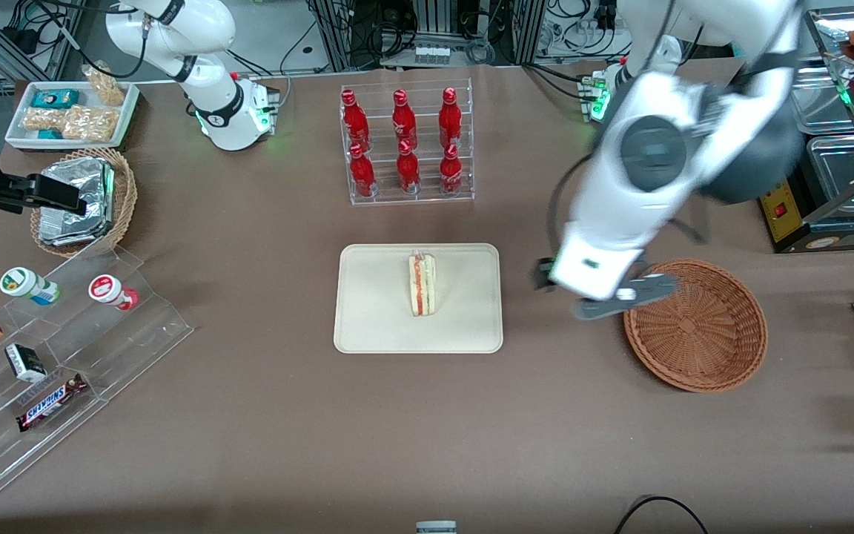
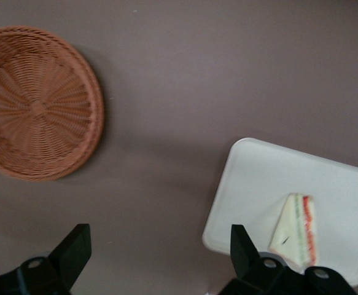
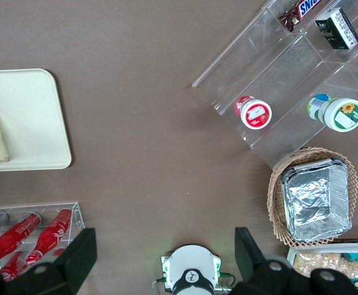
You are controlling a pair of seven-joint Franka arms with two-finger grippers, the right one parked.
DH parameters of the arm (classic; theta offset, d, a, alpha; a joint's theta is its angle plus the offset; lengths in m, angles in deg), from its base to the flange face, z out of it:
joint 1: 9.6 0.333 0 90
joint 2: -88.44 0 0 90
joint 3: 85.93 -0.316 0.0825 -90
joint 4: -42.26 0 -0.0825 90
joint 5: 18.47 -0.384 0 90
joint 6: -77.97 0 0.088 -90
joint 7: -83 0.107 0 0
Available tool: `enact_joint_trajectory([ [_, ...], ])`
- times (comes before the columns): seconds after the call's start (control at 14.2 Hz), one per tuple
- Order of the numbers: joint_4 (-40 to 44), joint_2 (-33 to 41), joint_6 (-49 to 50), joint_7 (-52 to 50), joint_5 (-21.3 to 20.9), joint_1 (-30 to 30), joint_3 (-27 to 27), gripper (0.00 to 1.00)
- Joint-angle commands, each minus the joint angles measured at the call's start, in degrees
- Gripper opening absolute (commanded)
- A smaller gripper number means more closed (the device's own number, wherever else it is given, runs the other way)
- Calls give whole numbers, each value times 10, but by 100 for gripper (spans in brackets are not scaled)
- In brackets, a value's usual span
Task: Place sandwich from basket to tray
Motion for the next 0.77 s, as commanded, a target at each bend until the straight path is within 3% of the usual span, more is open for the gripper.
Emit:
enact_joint_trajectory([
  [0.0, -25, 49, 64, 120, 19, 73, 6, 100],
  [0.42, -26, 102, 192, 307, 11, 203, 5, 100],
  [0.7, -47, 113, 200, 306, 9, 224, 5, 100],
])
